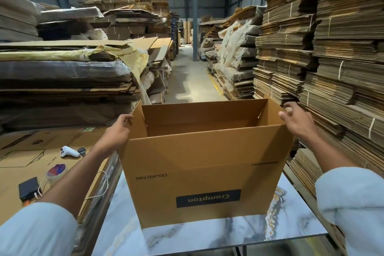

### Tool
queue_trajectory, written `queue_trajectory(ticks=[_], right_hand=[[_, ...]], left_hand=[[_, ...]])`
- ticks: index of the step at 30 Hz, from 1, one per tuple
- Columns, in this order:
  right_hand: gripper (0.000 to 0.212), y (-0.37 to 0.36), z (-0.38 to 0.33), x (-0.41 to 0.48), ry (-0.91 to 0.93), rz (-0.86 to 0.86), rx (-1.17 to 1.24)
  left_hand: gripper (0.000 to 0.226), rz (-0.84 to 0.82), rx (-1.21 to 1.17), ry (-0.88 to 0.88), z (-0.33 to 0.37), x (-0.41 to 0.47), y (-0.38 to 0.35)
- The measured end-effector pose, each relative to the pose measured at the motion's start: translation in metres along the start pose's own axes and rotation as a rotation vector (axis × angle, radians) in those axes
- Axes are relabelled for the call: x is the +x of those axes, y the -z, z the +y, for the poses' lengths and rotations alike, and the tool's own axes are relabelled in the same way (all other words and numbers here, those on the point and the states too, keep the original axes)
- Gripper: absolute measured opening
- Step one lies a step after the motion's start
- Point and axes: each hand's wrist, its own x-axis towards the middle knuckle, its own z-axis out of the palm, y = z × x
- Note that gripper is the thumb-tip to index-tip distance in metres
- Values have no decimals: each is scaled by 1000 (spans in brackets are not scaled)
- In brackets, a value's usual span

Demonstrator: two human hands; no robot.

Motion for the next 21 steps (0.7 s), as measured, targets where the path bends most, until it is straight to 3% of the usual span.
queue_trajectory(ticks=[2, 4, 6, 8, 10, 14, 18, 21], right_hand=[[43, -7, 0, -17, 26, 175, 198], [34, -15, -2, -42, 88, 421, 238], [22, -34, -9, -79, 208, 557, 257], [17, -68, -23, -130, 385, 446, 267], [29, -111, -39, -185, 448, 164, 233], [88, -170, -72, -241, 176, -231, 218], [98, -180, -93, -236, 128, -372, 280], [96, -182, -96, -213, 165, -461, 348]], left_hand=[[43, 23, -259, 66, 0, -3, 0], [37, 31, -421, 175, -5, -5, 0], [34, -13, -535, 239, -15, -6, 2], [31, -68, -621, 245, -22, -9, 3], [24, -120, -657, 232, -22, -13, 1], [23, -133, -606, 194, -21, -15, 1], [23, -189, -541, 135, -29, -23, 8], [40, -294, -558, 85, -22, -44, 5]])
